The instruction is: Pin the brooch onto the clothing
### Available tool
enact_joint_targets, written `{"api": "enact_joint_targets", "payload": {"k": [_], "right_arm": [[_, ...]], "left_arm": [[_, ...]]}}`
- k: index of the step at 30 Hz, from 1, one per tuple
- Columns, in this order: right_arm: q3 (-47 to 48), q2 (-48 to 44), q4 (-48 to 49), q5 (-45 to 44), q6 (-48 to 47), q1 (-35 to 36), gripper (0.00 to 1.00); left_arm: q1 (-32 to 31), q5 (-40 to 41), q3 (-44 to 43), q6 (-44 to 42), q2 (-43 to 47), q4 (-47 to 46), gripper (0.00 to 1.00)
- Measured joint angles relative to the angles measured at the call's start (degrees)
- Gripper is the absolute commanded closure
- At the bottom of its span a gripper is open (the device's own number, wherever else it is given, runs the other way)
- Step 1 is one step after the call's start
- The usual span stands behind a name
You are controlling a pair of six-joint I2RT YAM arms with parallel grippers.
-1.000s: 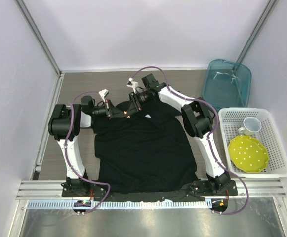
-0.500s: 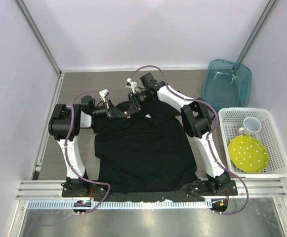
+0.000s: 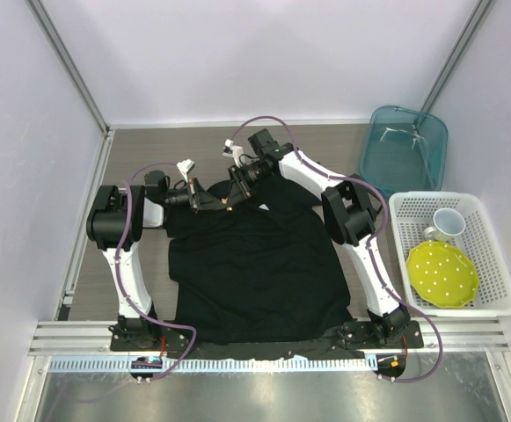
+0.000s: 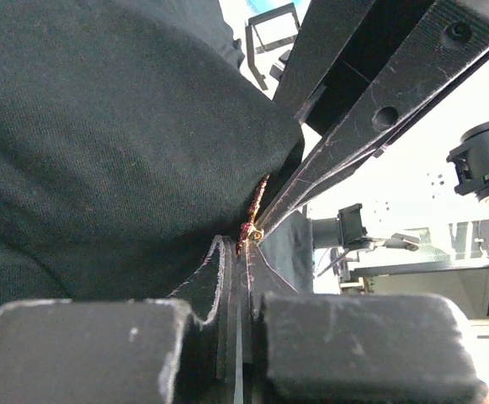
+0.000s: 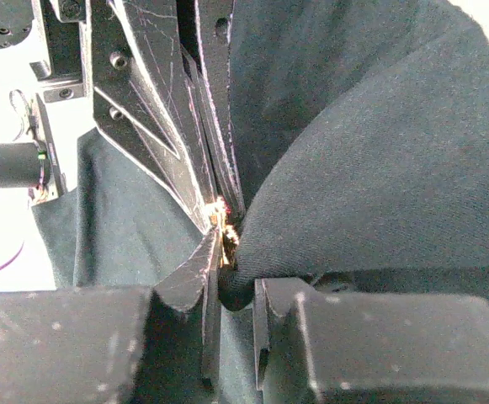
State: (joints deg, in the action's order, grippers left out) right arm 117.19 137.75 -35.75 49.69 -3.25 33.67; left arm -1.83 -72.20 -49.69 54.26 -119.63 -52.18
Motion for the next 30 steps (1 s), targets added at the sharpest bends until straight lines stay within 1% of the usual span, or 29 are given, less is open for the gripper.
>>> {"api": "enact_joint_targets", "payload": {"k": [4,5,12,14,15,20,23,24,30], "right_arm": [[0.8,0.4,-1.3,0.0,-0.4,0.0,0.98],[0.9,0.4,-1.5,0.0,-0.5,0.0,0.99],[0.9,0.4,-1.8,0.0,-1.0,0.0,0.99],[0.9,0.4,-1.8,-0.1,-0.8,0.0,0.95],[0.9,0.4,-1.8,-0.1,-0.2,0.0,0.91],[0.9,0.4,-1.4,0.1,2.5,-0.2,0.84],[0.5,0.4,-0.7,0.8,3.8,-0.5,0.78],[0.3,0.4,-0.3,1.2,4.2,-0.5,0.73],[-4.2,0.2,6.4,3.9,8.0,-1.2,0.65]], "left_arm": [[-0.1,0.0,0.0,-0.8,0.0,0.1,0.98],[-0.1,-0.1,0.0,-0.9,0.0,0.2,0.98],[-0.2,0.0,0.0,-1.0,0.0,0.2,0.98],[-0.3,0.0,0.0,-1.1,0.0,0.2,0.98],[-0.3,0.0,0.0,-1.1,0.0,0.2,0.98],[-0.3,0.0,0.0,-1.1,0.0,0.1,0.98],[-0.3,0.1,0.0,-1.0,0.0,0.0,0.98],[-0.3,0.1,0.0,-0.9,0.0,-0.1,0.98],[-0.2,0.5,0.0,-0.9,0.0,0.5,0.99]]}}
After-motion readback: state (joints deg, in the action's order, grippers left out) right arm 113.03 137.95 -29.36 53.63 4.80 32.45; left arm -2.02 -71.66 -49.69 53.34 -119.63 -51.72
